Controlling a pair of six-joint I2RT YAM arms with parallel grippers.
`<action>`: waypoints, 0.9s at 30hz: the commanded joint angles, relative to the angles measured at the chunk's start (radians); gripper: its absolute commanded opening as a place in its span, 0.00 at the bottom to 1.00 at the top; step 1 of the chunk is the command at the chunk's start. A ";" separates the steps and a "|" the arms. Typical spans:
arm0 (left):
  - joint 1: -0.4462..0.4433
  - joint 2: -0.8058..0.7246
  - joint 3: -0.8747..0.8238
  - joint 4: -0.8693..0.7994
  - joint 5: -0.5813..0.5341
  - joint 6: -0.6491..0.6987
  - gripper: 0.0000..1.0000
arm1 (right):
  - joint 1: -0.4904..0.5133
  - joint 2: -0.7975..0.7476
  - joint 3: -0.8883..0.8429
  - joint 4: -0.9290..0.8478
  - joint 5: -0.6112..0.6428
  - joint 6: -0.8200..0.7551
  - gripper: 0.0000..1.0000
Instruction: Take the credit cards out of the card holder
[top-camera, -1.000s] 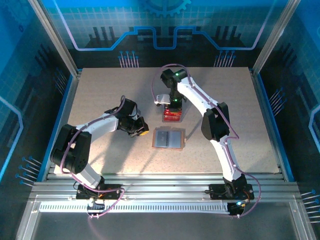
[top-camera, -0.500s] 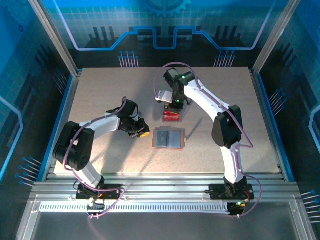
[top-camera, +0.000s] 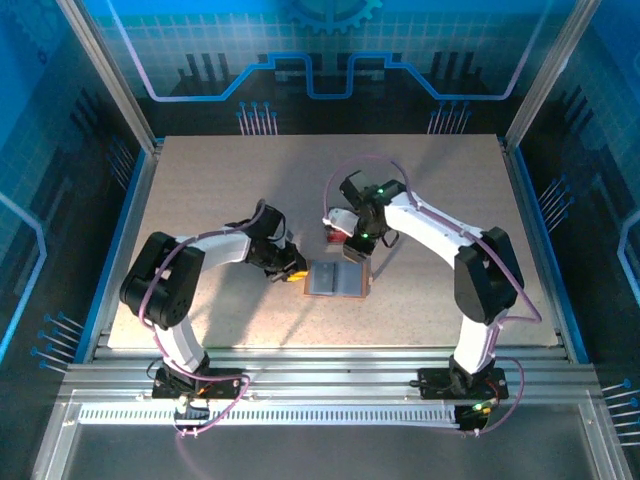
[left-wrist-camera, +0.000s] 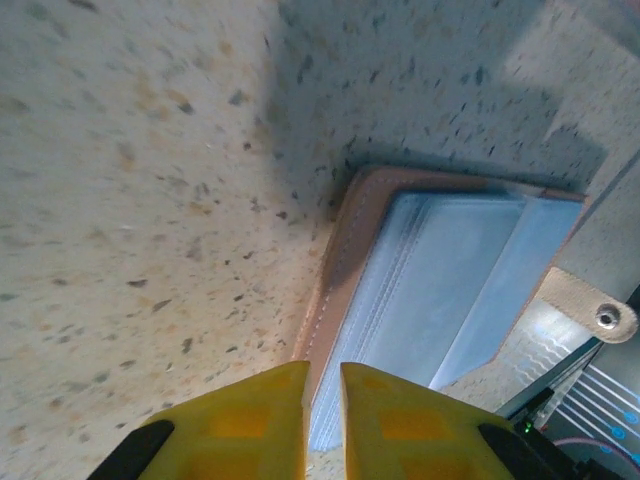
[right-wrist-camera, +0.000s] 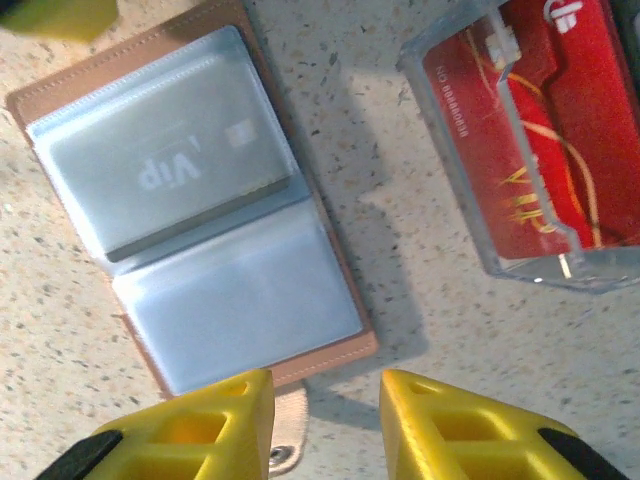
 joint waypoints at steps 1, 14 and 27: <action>-0.030 0.019 0.021 0.020 0.032 -0.010 0.14 | 0.014 -0.077 -0.062 0.074 -0.079 0.132 0.33; -0.072 -0.008 -0.006 0.022 -0.001 -0.043 0.12 | 0.021 -0.261 -0.319 0.377 -0.224 0.519 0.33; -0.072 -0.065 -0.036 0.094 -0.046 -0.094 0.12 | 0.018 -0.401 -0.660 0.859 -0.361 1.045 0.31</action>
